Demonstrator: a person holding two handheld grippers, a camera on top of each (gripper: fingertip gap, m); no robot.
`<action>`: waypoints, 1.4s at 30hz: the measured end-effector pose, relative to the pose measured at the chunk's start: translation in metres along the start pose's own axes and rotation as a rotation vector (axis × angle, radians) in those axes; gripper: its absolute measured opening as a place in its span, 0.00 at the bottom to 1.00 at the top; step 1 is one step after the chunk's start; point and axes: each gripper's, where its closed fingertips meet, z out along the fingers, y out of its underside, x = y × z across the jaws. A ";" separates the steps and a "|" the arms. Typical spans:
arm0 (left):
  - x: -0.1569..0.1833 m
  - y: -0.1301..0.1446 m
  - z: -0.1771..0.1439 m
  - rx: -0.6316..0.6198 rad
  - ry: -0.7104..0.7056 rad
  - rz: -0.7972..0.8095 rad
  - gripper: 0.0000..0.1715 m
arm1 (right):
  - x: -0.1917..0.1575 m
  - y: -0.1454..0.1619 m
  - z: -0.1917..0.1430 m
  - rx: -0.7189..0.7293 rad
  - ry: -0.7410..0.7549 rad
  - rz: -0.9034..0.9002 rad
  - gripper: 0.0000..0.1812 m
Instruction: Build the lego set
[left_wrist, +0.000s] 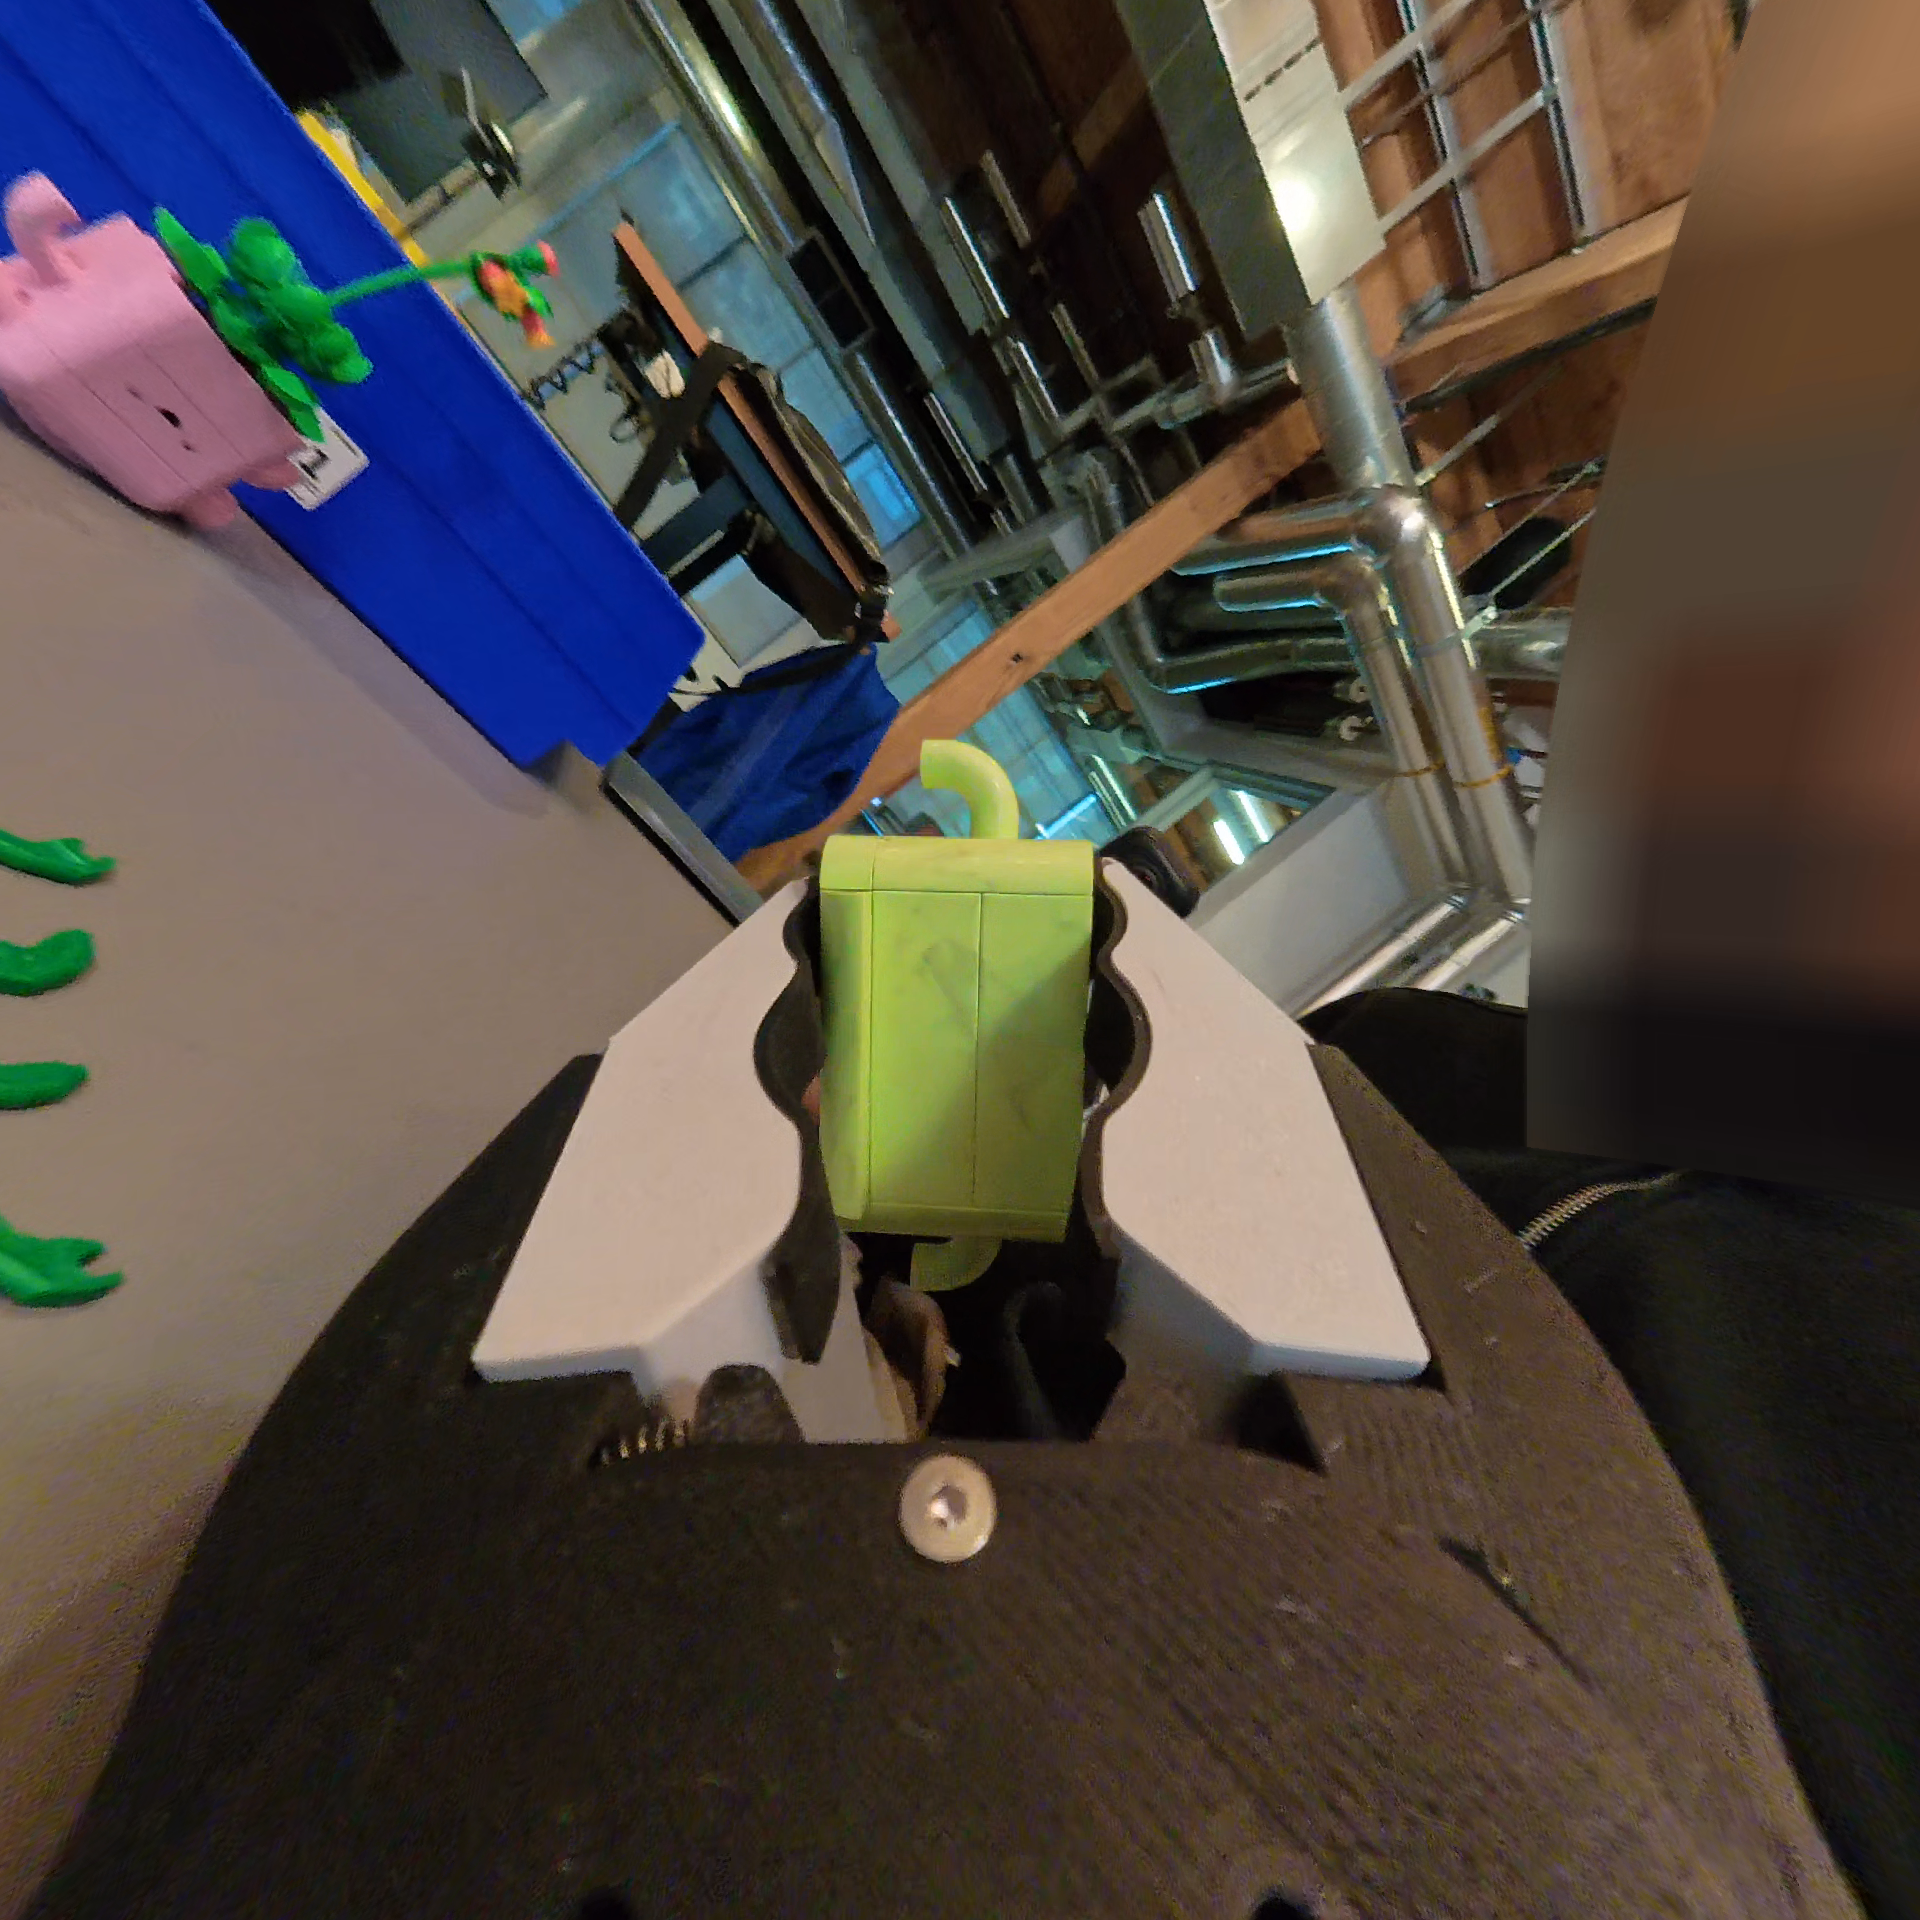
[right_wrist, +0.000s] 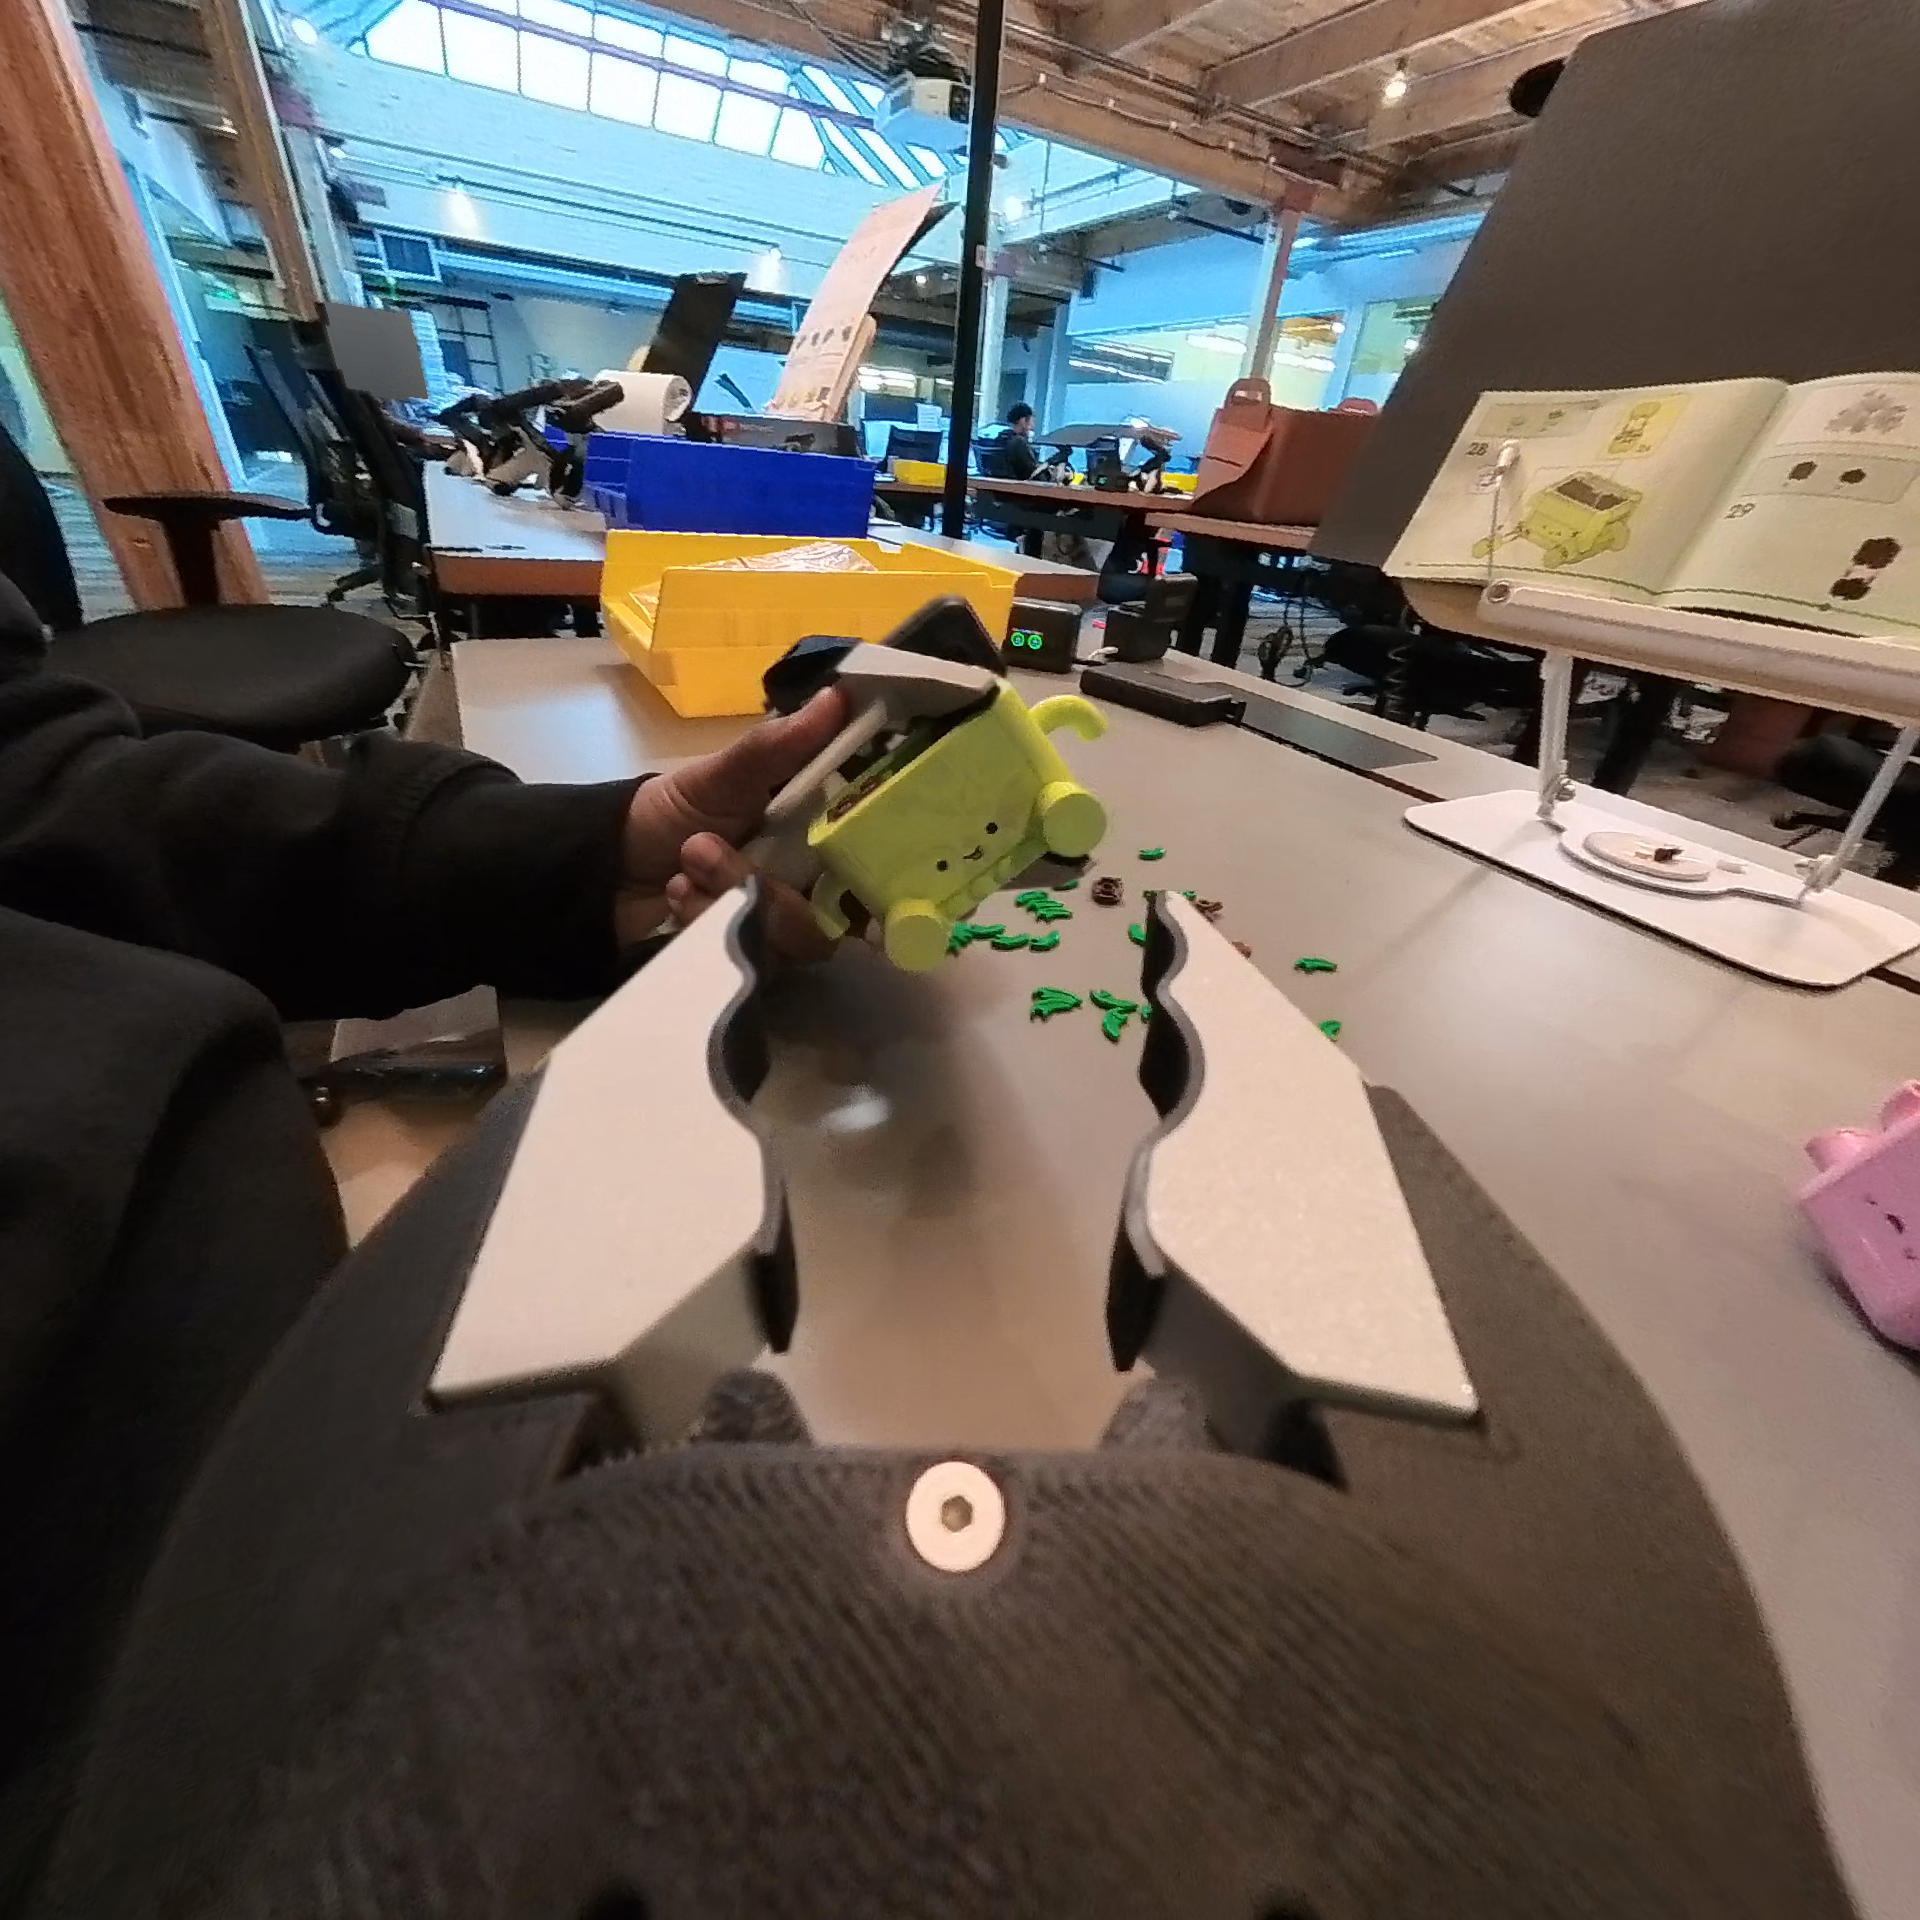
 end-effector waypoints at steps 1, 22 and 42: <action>0.000 0.003 0.002 -0.015 0.010 -0.018 0.28 | -0.001 0.000 -0.001 0.000 -0.005 -0.004 0.40; -0.007 0.047 0.023 -0.278 -0.077 0.067 0.27 | 0.003 0.025 -0.003 -0.176 0.077 -0.263 0.15; -0.067 0.073 0.024 -0.475 -0.481 0.046 0.30 | 0.018 0.092 -0.013 -0.625 0.111 -0.366 0.08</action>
